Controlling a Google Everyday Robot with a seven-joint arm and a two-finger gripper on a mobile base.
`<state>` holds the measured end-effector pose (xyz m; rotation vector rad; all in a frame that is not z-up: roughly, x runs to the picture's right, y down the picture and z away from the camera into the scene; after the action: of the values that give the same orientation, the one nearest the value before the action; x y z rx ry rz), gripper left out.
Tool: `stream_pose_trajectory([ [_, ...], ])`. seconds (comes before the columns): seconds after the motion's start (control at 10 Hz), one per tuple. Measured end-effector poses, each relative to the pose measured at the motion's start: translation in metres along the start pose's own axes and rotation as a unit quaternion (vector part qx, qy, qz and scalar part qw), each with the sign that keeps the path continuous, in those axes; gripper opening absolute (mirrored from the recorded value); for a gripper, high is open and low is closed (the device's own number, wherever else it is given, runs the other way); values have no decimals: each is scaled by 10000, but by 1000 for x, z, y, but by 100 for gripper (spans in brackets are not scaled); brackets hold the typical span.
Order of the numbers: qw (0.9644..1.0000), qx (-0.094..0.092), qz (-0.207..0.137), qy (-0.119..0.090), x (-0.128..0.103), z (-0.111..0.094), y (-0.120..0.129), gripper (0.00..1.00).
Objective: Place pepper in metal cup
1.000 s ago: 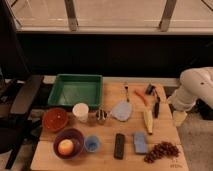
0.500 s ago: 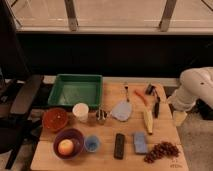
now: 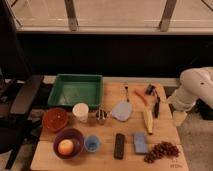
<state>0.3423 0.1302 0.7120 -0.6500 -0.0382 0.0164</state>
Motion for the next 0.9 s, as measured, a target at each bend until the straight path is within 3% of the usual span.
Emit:
stream_pose_trajectory([
  [0.3, 9999, 78, 55, 41, 3, -2, -4, 73],
  [0.7, 9984, 530, 194, 99, -8, -5, -57, 73],
  [0.9, 9967, 698, 402, -16, -24, 2, -90, 73],
])
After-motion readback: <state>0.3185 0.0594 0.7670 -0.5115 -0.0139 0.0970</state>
